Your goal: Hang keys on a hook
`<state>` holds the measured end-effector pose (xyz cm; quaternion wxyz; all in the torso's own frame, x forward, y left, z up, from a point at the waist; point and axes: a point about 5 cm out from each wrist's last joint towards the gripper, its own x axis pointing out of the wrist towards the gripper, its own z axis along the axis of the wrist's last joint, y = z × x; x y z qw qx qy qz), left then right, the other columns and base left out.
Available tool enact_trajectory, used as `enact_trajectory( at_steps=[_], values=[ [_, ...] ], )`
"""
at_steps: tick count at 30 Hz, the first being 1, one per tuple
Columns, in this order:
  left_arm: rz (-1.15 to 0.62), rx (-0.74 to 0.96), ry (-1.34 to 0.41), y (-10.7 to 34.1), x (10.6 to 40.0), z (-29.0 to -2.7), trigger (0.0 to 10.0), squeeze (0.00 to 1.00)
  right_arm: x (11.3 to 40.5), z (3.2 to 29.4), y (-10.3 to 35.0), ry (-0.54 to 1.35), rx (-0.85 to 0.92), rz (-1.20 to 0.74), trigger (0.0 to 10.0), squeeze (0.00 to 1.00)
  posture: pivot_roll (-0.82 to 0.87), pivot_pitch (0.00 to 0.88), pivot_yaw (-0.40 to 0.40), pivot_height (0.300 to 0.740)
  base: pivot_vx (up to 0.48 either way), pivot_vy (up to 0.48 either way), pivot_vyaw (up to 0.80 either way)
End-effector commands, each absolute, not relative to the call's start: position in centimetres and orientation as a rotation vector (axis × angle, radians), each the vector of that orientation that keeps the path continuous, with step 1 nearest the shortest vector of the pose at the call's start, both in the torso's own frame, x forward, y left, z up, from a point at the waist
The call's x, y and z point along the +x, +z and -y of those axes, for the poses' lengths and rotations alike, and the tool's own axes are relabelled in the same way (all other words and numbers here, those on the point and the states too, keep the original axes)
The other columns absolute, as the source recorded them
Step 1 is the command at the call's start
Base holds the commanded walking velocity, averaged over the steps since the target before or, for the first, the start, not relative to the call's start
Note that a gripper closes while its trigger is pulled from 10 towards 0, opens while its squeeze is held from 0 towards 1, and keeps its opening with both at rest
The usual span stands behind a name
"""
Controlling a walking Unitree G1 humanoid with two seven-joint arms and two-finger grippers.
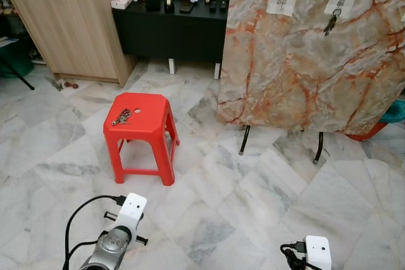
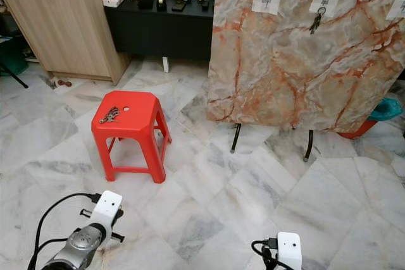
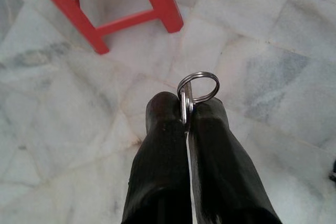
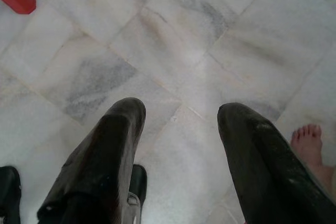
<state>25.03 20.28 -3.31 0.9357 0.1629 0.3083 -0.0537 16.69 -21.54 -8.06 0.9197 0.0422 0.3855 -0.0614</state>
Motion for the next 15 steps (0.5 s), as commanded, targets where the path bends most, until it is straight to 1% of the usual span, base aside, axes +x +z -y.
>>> enact_trajectory(
  at_steps=[1,2,4,7,9,11,12,13,14,15],
  values=[
    [-0.588,0.32,-0.112,-2.7,25.6,-20.1,10.0,0.0,16.4,21.7,-8.1,-0.14,0.11,-0.792,10.0,0.0,0.08,0.038,-0.065,0.74,0.0,0.0,0.0],
    [-0.535,0.317,-0.119,-1.8,26.3,-19.9,10.0,0.0,16.6,21.6,-8.0,-0.116,0.121,-0.774,10.0,0.0,0.08,0.041,-0.066,0.74,0.0,0.0,0.0],
    [-0.492,0.343,-0.128,-0.8,27.1,-19.8,10.0,0.0,16.7,21.3,-7.9,-0.083,0.161,-0.76,10.0,0.0,0.09,0.042,-0.066,0.74,0.0,0.0,0.0],
    [-0.477,0.38,-0.135,-0.1,27.7,-19.8,10.0,0.0,16.8,20.8,-7.9,-0.017,0.216,-0.758,10.0,0.0,0.09,0.042,-0.066,0.74,0.0,0.0,0.0],
    [-0.447,0.425,-0.174,1.0,28.7,-19.4,10.0,0.0,17.3,19.9,-7.5,0.156,0.211,-0.73,10.0,0.0,0.08,0.038,-0.065,0.74,0.0,0.0,0.0],
    [-0.431,0.462,-0.207,1.8,29.4,-19.0,10.0,0.0,17.6,19.4,-7.2,0.253,0.222,-0.702,10.0,0.0,0.07,0.03,-0.065,0.74,0.0,0.0,0.0],
    [-0.429,0.49,-0.222,2.1,29.6,-18.8,10.0,0.0,22.0,17.8,-4.9,0.313,0.248,-0.574,10.0,0.0,0.07,0.03,-0.065,0.74,0.0,0.0,0.0],
    [-0.429,0.49,-0.222,2.1,29.6,-18.8,10.0,0.0,22.0,17.8,-4.9,0.313,0.248,-0.574,10.0,0.0,0.07,0.03,-0.065,0.74,0.0,0.0,0.0],
    [-0.428,0.519,-0.237,2.4,29.8,-18.6,10.0,0.0,26.5,16.4,-1.4,0.385,0.272,-0.431,10.0,0.0,0.07,0.026,-0.064,0.74,0.0,0.0,0.0],
    [-0.418,0.546,-0.258,2.8,30.1,-18.2,10.0,0.0,29.6,15.2,1.9,0.482,0.279,-0.315,10.0,0.0,0.06,0.023,-0.065,0.74,0.0,0.0,0.0]
  ],
)
